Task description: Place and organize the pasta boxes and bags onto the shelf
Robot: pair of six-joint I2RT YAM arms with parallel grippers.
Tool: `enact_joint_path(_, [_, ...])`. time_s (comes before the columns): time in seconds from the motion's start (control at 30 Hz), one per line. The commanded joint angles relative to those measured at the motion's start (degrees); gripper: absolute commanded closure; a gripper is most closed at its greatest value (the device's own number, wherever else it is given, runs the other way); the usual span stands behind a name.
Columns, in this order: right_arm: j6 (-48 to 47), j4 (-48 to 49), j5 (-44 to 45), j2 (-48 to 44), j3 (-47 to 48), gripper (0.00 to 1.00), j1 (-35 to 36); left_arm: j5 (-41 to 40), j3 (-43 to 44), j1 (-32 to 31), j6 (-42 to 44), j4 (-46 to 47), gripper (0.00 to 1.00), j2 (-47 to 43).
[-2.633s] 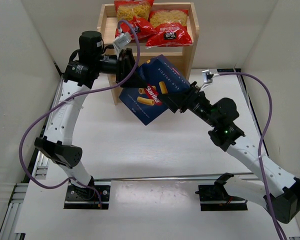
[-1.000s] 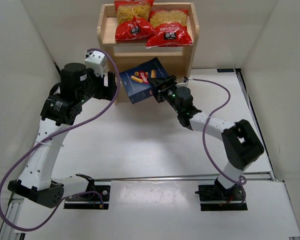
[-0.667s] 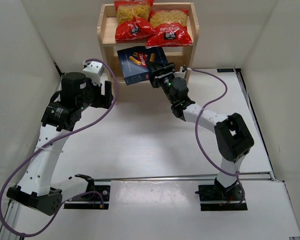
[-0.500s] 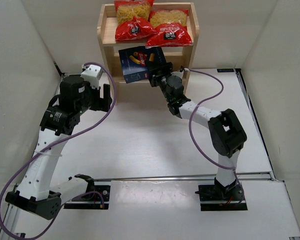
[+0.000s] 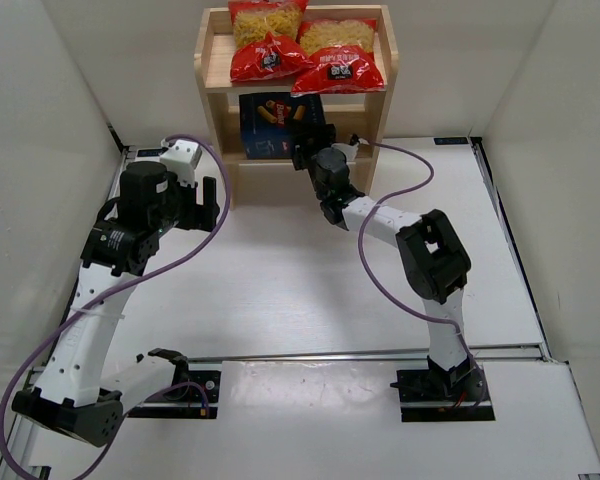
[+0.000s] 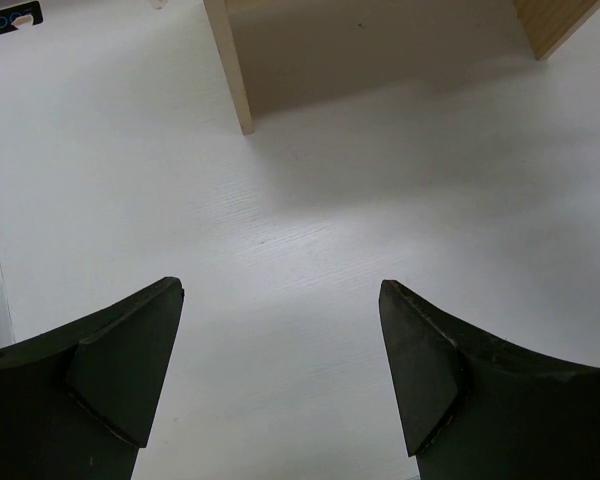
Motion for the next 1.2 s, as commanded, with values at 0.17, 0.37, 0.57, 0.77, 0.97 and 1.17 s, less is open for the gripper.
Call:
enact_joint_path(0.17, [8.3,7.9,9.4,-4.0,3.2,0.21,1.3,1.3,-0.2,0.5,0.2,0.3,0.10,-1.9])
enact_joint_path(0.37, [10.1,0.1,7.9,-7.4,1.5,0.00,3.7,1.3,0.3,1.0,0.2,-0.3,0.09,-1.9])
enact_joint_path(0.57, [11.6,-13.0,2.4,-14.5,-1.4,0.00,3.7,1.9,0.9,1.0,0.2,-0.8,0.09,-1.9])
enact_joint_path(0.77, [5.1,-25.1,-0.5,-19.8,-2.3,0.00,-0.4,2.5,0.9,1.0,0.2,-0.8,0.09,-2.4])
enact_joint_path(0.97, [-1.1,-31.8,-14.7,-12.3,6.7,0.00,-4.6,3.6,2.1,1.0,0.2,-0.8,0.09,-1.9])
enact_joint_path(1.17, [-2.9,-42.8,-19.6,-10.0,12.2,0.00,-5.2,4.8,2.1,2.2,0.2,-0.8,0.09,-1.9])
